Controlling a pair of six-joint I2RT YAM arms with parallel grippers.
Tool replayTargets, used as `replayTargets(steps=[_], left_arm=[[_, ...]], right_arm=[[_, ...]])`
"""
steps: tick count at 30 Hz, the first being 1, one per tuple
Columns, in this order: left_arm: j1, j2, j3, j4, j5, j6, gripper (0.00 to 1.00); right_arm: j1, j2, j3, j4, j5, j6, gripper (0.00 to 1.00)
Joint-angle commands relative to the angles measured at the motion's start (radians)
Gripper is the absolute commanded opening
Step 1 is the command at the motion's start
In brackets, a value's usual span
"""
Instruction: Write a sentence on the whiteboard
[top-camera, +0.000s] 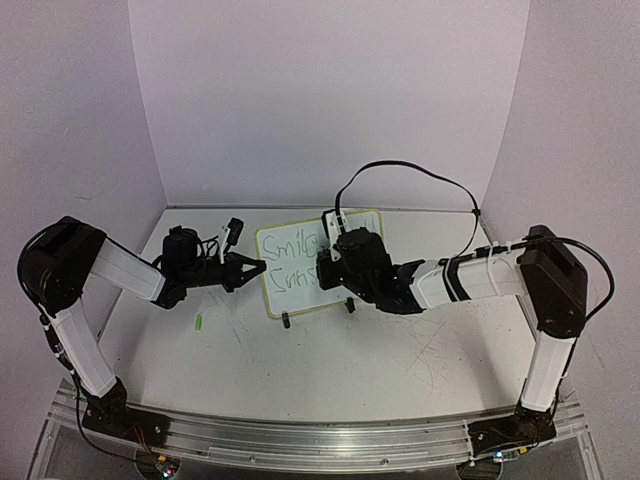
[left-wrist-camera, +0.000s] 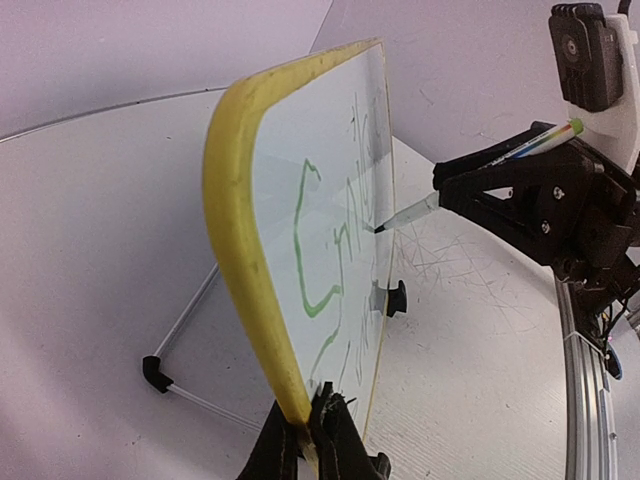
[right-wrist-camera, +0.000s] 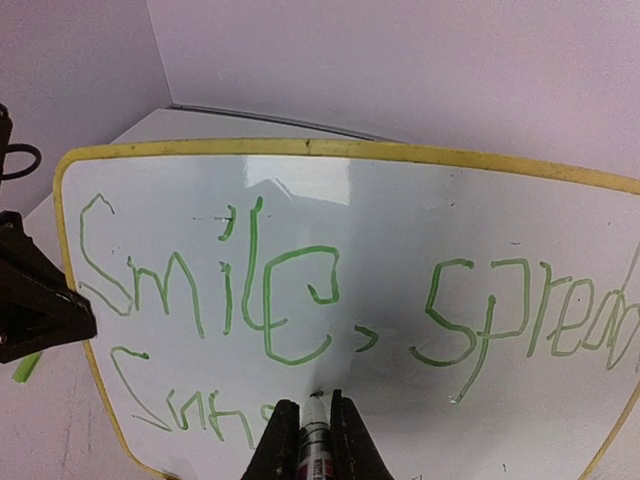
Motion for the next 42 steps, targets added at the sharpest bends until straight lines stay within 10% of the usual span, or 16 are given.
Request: replayTargets(steps=[1,42], left_arm=[[0.004,0.036,0.002,-0.12,-0.114,0.117,0.0],[0.004,0.037,0.002,-0.121,-0.114,0.117,0.0]], right_arm=[[0.001,0.007,-0.011,0.006,0.021,0.005,0.0],[0.002,-0.026,-0.044,0.0,0.141,0.021,0.0]])
